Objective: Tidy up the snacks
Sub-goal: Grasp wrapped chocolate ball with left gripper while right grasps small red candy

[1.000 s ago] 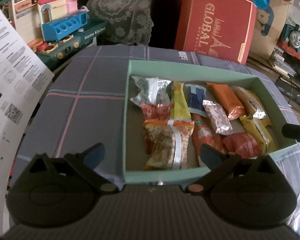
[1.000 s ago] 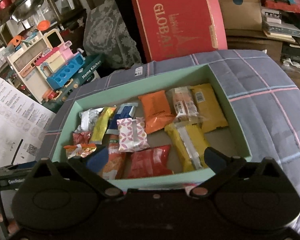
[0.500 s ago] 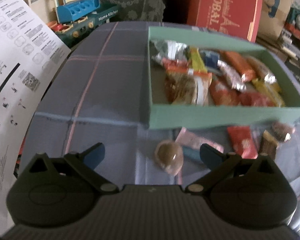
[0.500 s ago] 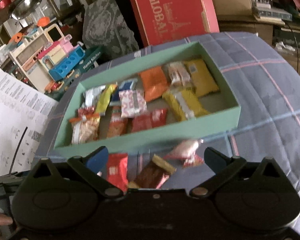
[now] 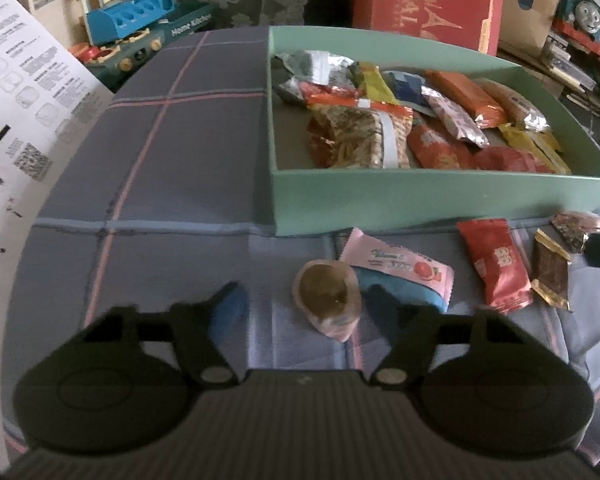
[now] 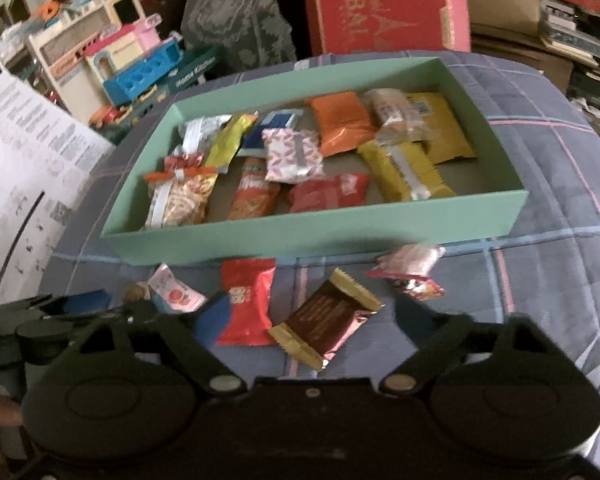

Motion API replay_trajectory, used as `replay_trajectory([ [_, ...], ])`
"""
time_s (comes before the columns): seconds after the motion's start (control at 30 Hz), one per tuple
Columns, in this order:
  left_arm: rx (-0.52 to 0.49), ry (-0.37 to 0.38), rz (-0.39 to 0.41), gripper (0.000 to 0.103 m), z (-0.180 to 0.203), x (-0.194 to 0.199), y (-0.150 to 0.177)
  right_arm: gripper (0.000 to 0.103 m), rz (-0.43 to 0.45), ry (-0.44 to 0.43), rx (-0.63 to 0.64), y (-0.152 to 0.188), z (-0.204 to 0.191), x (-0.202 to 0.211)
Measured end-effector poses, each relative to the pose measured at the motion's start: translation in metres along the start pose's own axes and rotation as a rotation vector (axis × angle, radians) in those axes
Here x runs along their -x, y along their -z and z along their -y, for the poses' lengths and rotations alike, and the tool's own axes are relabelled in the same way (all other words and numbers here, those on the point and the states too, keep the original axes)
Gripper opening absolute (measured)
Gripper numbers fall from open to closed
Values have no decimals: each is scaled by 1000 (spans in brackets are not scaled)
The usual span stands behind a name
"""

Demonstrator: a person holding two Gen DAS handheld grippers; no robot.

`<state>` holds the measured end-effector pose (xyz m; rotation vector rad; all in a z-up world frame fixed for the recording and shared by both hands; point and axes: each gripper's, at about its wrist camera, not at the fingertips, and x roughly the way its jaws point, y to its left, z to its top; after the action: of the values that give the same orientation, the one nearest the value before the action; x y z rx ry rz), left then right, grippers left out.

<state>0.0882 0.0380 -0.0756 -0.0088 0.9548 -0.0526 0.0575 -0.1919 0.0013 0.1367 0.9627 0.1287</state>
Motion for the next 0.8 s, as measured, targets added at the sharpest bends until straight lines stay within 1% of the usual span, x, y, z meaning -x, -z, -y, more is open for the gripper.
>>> replay_trajectory([
  [0.03,-17,5,14,38,1,1,1,76,-11,-11,5,0,-3,-3],
  [0.07,-25,7,22,37,1,2,2,75,-17,-22,11,-1,-6,-6],
  [0.13,-2,30,32,37,-4,3,4,67,-28,-31,33,0,-14,-12],
  [0.17,9,36,36,37,-7,4,5,65,-35,-31,48,0,-19,-16],
  [0.23,35,45,41,37,-16,6,7,55,-42,-32,72,1,-28,-23],
  [0.47,87,71,39,37,-40,12,15,52,-64,-21,157,-1,-54,-50],
  [0.5,92,74,39,37,-42,13,16,50,-66,-18,169,-1,-58,-54],
  [0.63,102,78,39,37,-43,15,18,38,-77,-2,208,2,-67,-69],
  [0.7,103,77,38,37,-43,15,19,35,-56,8,241,5,-70,-69],
  [0.8,115,82,29,37,-43,16,18,32,-61,-29,215,6,-67,-64],
])
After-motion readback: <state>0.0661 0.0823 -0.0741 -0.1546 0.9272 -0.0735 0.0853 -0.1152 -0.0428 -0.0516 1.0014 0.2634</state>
